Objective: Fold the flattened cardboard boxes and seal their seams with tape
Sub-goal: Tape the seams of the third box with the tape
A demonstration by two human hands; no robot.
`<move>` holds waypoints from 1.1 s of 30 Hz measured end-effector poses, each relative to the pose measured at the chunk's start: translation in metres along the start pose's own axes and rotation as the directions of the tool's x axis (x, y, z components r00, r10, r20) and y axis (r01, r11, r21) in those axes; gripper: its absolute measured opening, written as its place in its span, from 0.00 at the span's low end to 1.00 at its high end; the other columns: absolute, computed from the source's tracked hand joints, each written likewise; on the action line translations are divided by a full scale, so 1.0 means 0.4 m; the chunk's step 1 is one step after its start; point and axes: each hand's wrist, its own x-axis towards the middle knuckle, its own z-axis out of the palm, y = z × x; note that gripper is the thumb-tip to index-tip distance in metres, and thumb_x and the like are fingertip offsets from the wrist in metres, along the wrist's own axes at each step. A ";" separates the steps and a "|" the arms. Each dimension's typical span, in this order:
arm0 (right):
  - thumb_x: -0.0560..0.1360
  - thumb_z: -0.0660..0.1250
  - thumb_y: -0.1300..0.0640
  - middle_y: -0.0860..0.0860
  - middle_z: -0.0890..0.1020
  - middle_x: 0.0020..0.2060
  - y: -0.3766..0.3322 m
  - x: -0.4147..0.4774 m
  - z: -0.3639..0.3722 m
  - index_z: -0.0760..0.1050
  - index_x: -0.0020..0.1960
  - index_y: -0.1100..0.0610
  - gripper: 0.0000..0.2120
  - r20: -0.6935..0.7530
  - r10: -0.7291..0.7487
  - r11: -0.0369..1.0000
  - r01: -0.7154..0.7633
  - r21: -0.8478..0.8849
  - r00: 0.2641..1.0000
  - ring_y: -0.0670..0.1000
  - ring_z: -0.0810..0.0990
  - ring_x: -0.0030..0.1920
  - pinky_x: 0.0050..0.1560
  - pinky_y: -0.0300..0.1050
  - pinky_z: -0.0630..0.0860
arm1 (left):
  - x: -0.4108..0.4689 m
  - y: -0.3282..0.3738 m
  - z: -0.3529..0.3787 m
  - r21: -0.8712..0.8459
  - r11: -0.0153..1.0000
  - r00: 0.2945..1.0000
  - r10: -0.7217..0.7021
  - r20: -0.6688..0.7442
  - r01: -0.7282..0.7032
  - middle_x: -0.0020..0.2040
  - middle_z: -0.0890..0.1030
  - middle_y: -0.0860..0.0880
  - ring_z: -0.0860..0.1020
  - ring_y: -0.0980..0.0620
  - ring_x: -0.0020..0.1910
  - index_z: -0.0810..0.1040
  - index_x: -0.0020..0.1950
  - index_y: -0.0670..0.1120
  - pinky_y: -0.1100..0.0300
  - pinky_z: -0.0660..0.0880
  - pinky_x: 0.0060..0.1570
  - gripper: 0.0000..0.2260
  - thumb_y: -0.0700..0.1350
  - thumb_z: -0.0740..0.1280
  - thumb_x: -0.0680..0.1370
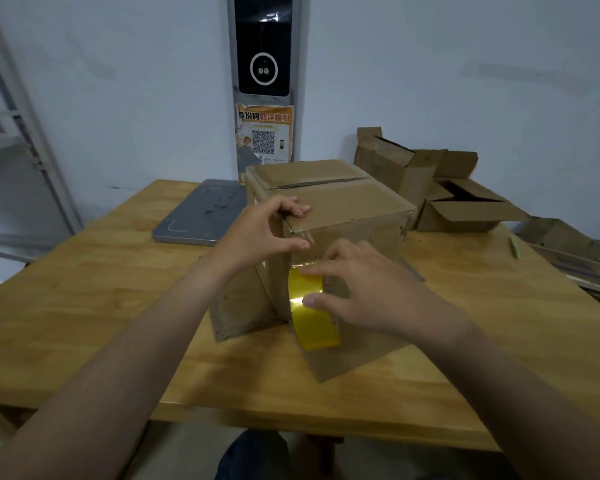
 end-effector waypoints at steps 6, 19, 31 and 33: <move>0.78 0.63 0.38 0.40 0.71 0.56 0.051 0.120 -0.050 0.79 0.62 0.39 0.15 -0.259 -0.080 0.981 0.122 0.151 0.962 0.43 0.66 0.63 0.63 0.51 0.70 | -0.004 0.007 0.004 -0.025 0.997 0.997 -0.074 0.006 0.074 0.62 0.81 0.64 0.74 0.64 0.68 0.70 0.69 0.49 0.60 0.69 0.69 0.35 0.52 0.82 0.68; 0.77 0.65 0.37 0.45 0.71 0.71 0.114 0.292 -0.028 0.68 0.75 0.39 0.27 -0.061 -0.248 0.966 0.251 0.059 0.967 0.49 0.70 0.69 0.70 0.55 0.69 | -0.040 0.005 0.055 0.088 0.991 0.962 -0.073 -0.264 0.099 0.64 0.62 0.47 0.71 0.51 0.64 0.62 0.65 0.46 0.60 0.75 0.64 0.40 0.59 0.81 0.65; 0.77 0.71 0.46 0.51 0.70 0.69 0.128 0.302 -0.020 0.68 0.76 0.42 0.28 0.002 -0.346 0.937 0.346 -0.043 0.938 0.52 0.71 0.67 0.68 0.47 0.68 | -0.166 0.162 0.152 -0.531 0.515 0.643 -0.763 0.075 0.673 0.60 0.80 0.44 0.81 0.46 0.58 0.69 0.59 0.49 0.45 0.79 0.59 0.20 0.56 0.74 0.77; 0.77 0.72 0.45 0.50 0.70 0.69 0.136 0.303 -0.015 0.67 0.76 0.41 0.30 0.011 -0.352 0.934 0.352 -0.055 0.936 0.52 0.70 0.67 0.68 0.49 0.69 | -0.158 0.169 0.165 -0.655 0.411 0.606 -0.790 0.091 0.634 0.60 0.82 0.40 0.83 0.43 0.57 0.72 0.63 0.44 0.44 0.79 0.57 0.23 0.54 0.75 0.76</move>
